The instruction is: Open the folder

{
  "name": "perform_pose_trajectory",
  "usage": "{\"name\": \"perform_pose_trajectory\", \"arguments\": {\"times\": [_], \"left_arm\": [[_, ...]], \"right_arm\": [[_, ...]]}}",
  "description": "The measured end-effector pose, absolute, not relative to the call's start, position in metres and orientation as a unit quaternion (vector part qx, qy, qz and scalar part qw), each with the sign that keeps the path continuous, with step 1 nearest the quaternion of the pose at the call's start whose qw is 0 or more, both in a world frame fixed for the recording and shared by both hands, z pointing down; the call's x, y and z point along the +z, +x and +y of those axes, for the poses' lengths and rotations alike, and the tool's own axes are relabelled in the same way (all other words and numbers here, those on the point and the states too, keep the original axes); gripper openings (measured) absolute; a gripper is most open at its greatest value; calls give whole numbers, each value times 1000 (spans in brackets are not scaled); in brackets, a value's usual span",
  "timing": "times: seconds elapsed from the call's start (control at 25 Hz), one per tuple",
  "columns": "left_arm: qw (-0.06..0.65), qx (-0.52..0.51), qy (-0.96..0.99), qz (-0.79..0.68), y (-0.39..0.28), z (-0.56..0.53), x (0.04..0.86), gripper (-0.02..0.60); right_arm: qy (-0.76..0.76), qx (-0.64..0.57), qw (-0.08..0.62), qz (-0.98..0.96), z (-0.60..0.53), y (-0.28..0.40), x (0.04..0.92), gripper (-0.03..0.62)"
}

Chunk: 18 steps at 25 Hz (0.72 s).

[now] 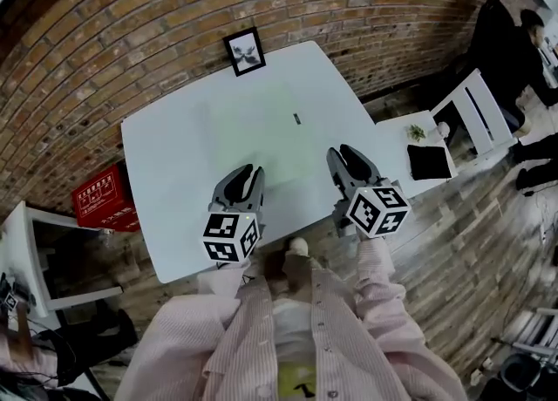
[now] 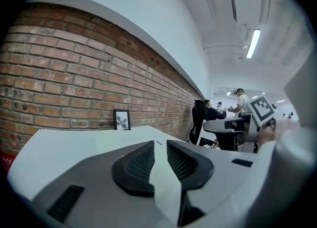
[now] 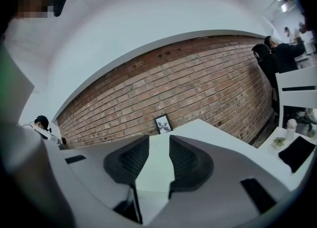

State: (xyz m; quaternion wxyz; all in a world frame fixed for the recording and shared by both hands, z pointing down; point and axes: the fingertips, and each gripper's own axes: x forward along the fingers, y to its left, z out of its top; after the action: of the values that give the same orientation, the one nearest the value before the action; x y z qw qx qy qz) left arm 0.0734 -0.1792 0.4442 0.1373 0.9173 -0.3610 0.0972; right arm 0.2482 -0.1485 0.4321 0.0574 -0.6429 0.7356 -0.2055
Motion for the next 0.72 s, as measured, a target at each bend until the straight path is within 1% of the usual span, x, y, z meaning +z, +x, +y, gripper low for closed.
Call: {"name": "perform_pose_trajectory", "arguments": {"times": [0.2, 0.4, 0.72], "left_arm": [[144, 112, 908, -377, 89, -195, 455, 74], [146, 126, 904, -381, 100, -203, 465, 112], [135, 164, 902, -375, 115, -204, 480, 138]], "right_arm": [[-619, -229, 50, 749, -180, 264, 448, 109], [-596, -252, 50, 761, -215, 267, 462, 109], [-563, -301, 31, 769, -252, 265, 500, 109]]}}
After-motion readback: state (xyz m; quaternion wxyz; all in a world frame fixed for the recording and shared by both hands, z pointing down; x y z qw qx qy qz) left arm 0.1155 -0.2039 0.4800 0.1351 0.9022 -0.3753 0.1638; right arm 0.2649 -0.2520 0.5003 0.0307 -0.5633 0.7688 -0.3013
